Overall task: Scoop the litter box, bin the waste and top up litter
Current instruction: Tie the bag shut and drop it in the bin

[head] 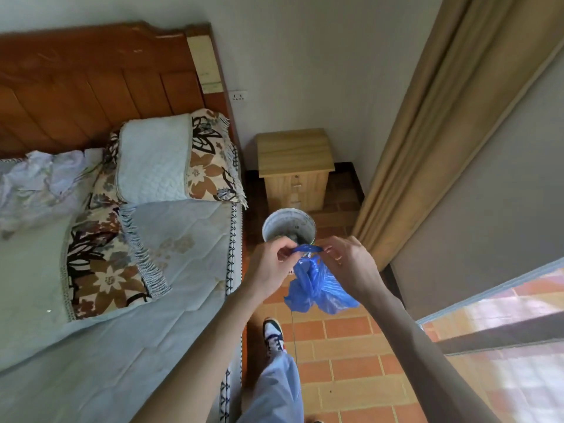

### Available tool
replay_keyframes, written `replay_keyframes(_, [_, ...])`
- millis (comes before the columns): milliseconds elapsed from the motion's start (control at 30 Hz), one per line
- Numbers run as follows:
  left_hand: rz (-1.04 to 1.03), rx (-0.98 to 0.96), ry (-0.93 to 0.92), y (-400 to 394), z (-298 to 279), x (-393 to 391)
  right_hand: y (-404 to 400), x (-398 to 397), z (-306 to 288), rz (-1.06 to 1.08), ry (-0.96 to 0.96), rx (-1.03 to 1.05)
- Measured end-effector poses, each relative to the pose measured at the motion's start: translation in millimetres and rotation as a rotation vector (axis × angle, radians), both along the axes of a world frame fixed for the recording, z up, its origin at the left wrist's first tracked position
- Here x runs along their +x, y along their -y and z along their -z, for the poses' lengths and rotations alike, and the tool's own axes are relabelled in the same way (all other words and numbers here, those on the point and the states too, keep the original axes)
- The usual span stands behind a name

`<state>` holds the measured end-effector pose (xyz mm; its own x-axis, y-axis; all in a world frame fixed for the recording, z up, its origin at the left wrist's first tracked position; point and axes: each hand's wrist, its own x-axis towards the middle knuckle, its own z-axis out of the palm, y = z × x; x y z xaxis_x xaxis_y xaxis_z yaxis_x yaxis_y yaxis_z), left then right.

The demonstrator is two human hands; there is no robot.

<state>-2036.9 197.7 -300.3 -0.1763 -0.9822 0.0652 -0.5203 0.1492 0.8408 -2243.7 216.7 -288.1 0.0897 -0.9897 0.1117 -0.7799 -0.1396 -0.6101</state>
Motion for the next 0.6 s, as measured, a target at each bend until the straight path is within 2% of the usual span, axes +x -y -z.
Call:
replay_keyframes(400, [0.105,0.055,0.08,198.4,23.8,31.1,169.0,40.2,24.7,0.128,0.117,0.063])
replay_keyframes(600, [0.105,0.084,0.105,274.5,46.0,35.8,246.2,49.4,44.2,0.098,0.053,0.112])
